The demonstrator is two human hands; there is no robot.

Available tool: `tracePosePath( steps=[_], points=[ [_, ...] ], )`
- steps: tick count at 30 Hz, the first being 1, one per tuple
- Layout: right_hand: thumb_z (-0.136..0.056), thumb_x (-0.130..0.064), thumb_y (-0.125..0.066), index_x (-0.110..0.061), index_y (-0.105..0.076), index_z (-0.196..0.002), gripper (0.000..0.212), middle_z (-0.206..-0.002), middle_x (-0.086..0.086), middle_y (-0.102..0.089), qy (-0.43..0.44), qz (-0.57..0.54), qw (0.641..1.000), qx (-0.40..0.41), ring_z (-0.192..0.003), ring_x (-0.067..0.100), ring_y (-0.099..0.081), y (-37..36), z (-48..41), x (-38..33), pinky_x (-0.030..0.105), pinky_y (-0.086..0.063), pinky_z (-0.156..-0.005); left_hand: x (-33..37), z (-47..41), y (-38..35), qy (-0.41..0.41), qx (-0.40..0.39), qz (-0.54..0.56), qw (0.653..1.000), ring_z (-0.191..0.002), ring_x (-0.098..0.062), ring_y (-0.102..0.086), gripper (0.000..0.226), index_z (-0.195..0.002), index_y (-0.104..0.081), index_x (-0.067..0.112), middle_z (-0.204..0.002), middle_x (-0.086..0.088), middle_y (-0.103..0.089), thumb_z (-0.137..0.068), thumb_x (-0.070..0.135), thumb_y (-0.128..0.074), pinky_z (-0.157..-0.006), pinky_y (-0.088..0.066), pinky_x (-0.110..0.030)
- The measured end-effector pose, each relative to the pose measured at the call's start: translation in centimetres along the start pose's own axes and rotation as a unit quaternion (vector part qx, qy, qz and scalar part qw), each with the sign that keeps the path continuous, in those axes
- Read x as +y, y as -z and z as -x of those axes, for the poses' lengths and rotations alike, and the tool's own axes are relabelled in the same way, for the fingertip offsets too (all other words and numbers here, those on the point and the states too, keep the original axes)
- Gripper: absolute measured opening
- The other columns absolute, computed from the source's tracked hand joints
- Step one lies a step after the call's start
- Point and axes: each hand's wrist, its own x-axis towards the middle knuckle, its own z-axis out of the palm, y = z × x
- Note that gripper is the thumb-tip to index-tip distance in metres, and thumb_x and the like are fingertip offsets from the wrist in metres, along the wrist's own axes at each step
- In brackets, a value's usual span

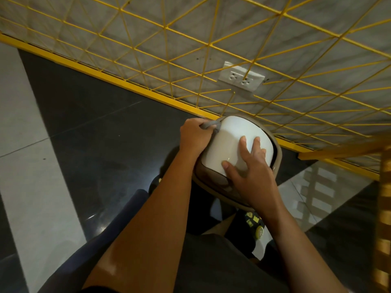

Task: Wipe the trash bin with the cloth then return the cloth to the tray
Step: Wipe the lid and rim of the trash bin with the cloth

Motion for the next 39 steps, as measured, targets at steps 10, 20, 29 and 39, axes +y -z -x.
tracePosePath(
  steps=[10,20,29,39],
  points=[
    [-0.089,-0.042,-0.052,-0.028,-0.012,-0.146,0.071,-0.157,0.007,0.006,-0.007,-0.007,1.0,-0.008,-0.143,0.033,0.002,-0.2,0.0,0.0,0.048,-0.018,-0.113,0.5,-0.4,-0.4,-0.013,0.018,-0.013,1.0,-0.09,-0.027,-0.062,0.019,-0.095,-0.072,0.004,-0.095,-0.016,-0.07,-0.083,0.017,-0.063,-0.073,-0.043,-0.022],
    [-0.089,-0.042,-0.052,-0.027,-0.01,-0.147,0.073,-0.157,0.004,0.005,-0.001,-0.031,0.999,0.029,-0.144,0.027,0.006,-0.8,0.3,0.2,0.045,-0.014,-0.115,1.8,2.0,1.5,0.066,-0.045,0.169,0.982,-0.074,-0.01,-0.065,0.008,-0.073,-0.07,0.027,-0.073,0.006,-0.07,-0.08,0.023,-0.068,-0.061,-0.052,-0.019],
    [-0.096,-0.043,-0.036,-0.027,-0.055,-0.124,0.038,-0.134,-0.009,-0.051,-0.093,-0.383,0.909,0.134,-0.128,0.009,-0.042,2.8,0.8,0.8,0.018,-0.029,-0.1,7.2,6.4,-0.6,0.017,-0.125,0.263,0.956,-0.089,-0.018,-0.065,0.016,-0.1,-0.068,0.017,-0.093,-0.004,-0.071,-0.086,0.018,-0.059,-0.085,-0.051,-0.038],
    [-0.094,-0.02,-0.049,-0.007,-0.058,-0.102,0.018,-0.101,0.013,-0.061,-0.185,-0.663,0.709,0.154,-0.088,0.02,-0.06,7.7,1.6,8.4,0.031,-0.051,-0.072,4.9,12.3,-3.9,-0.255,0.01,-0.235,0.938,-0.121,-0.032,-0.045,0.036,-0.122,-0.057,0.008,-0.13,-0.017,-0.05,-0.086,0.016,-0.059,-0.101,-0.031,-0.036]
  ],
)
